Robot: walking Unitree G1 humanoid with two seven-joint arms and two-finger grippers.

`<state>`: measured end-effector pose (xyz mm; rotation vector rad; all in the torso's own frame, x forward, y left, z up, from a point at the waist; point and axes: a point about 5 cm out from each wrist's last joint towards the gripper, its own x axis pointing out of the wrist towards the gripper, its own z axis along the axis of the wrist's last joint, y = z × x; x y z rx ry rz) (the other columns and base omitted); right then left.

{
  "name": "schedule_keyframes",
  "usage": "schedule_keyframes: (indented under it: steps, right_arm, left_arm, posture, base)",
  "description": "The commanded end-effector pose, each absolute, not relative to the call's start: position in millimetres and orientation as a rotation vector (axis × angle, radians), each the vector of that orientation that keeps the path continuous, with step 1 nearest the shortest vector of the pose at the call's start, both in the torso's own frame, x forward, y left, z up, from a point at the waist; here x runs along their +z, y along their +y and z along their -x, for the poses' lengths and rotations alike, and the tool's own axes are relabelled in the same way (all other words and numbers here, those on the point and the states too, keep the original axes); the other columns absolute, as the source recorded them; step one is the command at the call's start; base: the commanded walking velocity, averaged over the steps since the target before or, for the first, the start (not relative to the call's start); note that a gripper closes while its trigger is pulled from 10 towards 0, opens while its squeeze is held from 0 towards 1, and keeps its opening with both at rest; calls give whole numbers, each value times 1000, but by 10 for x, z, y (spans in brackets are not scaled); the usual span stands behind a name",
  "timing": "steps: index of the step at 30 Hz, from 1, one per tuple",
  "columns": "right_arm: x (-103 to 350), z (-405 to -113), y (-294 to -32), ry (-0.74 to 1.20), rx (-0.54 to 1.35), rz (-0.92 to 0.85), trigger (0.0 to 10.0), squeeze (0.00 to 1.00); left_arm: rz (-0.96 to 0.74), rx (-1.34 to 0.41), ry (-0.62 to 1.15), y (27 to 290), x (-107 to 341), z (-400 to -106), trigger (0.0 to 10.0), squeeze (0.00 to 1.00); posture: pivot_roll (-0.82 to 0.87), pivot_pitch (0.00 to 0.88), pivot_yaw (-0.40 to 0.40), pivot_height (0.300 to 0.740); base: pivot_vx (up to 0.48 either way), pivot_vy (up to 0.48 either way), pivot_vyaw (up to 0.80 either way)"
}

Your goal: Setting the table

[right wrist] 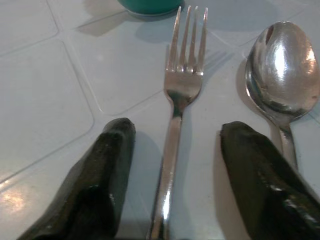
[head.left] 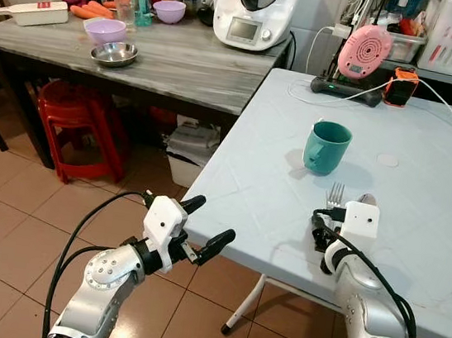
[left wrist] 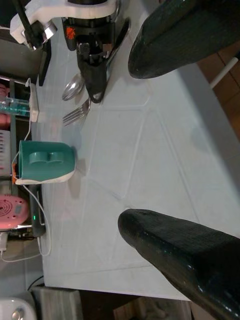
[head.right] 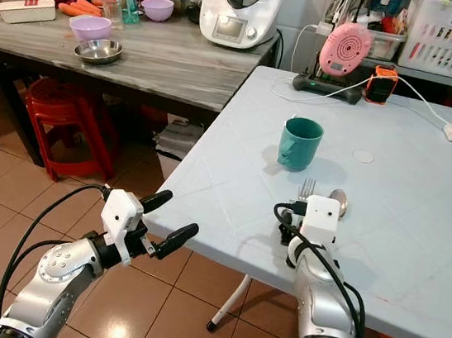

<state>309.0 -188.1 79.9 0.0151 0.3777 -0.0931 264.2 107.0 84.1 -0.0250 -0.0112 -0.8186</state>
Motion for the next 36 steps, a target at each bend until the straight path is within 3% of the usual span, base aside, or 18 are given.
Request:
schedule_keyframes:
  steps: [1, 26, 36]
  right_arm:
    - [674, -3074, -1875, 459, -75, -16, 118, 0]
    - [567, -3147, -1977, 507, -69, -25, 0, 0]
    - [529, -3117, -1944, 503, -97, -108, 0, 0]
  left_arm:
    - [23, -835, -10, 1069, 860, -2629, 10000, 0]
    - [55, -960, 29, 1008, 850, -2541, 10000, 0]
    - [63, -990, 48, 990, 839, -2516, 10000, 0]
  posture:
    - [-40, 0, 50, 740]
    - [-29, 0, 57, 740]
    - [-33, 0, 61, 740]
  base:
    - [0, 0, 0]
    - [0, 0, 0]
    - [0, 0, 0]
